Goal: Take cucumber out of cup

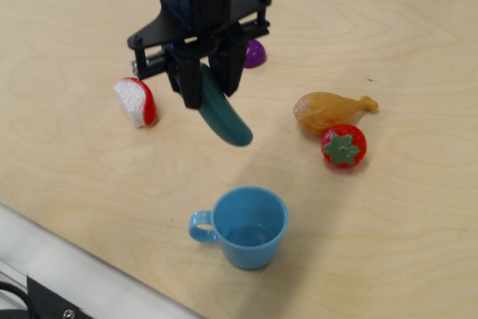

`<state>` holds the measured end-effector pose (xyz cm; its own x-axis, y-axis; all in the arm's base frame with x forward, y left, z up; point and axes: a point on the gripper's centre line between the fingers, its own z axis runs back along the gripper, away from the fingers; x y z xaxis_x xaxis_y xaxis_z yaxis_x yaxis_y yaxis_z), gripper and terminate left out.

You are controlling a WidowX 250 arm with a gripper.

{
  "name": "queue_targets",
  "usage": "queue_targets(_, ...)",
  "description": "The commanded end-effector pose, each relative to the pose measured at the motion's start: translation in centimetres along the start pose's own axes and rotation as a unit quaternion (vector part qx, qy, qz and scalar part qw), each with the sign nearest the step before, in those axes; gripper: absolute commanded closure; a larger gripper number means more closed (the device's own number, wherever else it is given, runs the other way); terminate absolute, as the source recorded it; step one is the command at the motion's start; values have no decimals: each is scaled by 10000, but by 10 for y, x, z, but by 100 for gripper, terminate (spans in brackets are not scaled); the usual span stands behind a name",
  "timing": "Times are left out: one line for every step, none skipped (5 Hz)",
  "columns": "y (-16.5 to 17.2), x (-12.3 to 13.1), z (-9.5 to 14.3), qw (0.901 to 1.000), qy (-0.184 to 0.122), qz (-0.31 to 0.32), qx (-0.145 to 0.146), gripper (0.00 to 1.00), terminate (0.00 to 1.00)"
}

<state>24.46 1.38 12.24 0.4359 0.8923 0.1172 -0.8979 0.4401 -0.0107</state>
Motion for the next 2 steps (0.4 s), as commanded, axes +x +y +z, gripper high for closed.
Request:
queue_targets(-11,49,-12,9992,-140,357,96,100,0)
queue_targets(0,59,-29,9983,-129,489,302,100,0)
